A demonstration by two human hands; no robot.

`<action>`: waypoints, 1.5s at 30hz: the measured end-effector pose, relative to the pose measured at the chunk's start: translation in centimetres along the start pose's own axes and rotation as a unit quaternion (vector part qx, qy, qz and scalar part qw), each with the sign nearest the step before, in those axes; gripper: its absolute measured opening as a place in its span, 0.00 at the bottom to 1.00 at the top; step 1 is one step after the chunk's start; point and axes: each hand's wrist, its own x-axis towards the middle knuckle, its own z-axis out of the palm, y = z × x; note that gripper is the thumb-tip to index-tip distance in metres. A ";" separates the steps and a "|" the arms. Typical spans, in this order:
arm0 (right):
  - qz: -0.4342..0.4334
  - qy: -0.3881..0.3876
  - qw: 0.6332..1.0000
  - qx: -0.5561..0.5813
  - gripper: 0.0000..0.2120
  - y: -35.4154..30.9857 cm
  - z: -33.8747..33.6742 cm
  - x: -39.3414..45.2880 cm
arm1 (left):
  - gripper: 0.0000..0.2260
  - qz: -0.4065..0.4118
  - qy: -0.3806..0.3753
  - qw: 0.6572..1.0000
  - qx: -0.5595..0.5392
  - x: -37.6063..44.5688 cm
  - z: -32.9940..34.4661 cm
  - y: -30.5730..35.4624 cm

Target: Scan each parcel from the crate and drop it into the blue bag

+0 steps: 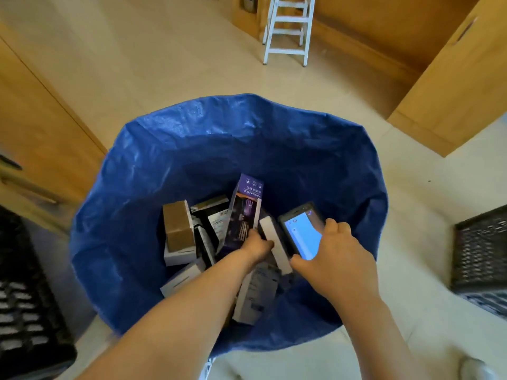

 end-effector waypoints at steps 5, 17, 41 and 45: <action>-0.007 -0.001 1.000 -0.003 0.32 0.1 0.1 -0.4 | 0.27 0.028 -0.008 0.992 0.125 -5.6 -2.2 2.1; -0.046 0.006 0.999 -0.015 0.33 -2.1 -2.9 -4.7 | 0.23 0.152 0.081 0.949 0.265 -15.0 -9.2 3.5; -0.304 0.059 0.941 0.136 0.28 -25.7 -10.7 -20.5 | 0.19 0.212 0.397 0.869 0.205 -43.1 -39.8 -4.1; -0.335 0.052 0.930 0.143 0.25 -29.4 -9.7 -22.0 | 0.20 0.148 0.401 0.886 0.183 -42.5 -42.8 -9.9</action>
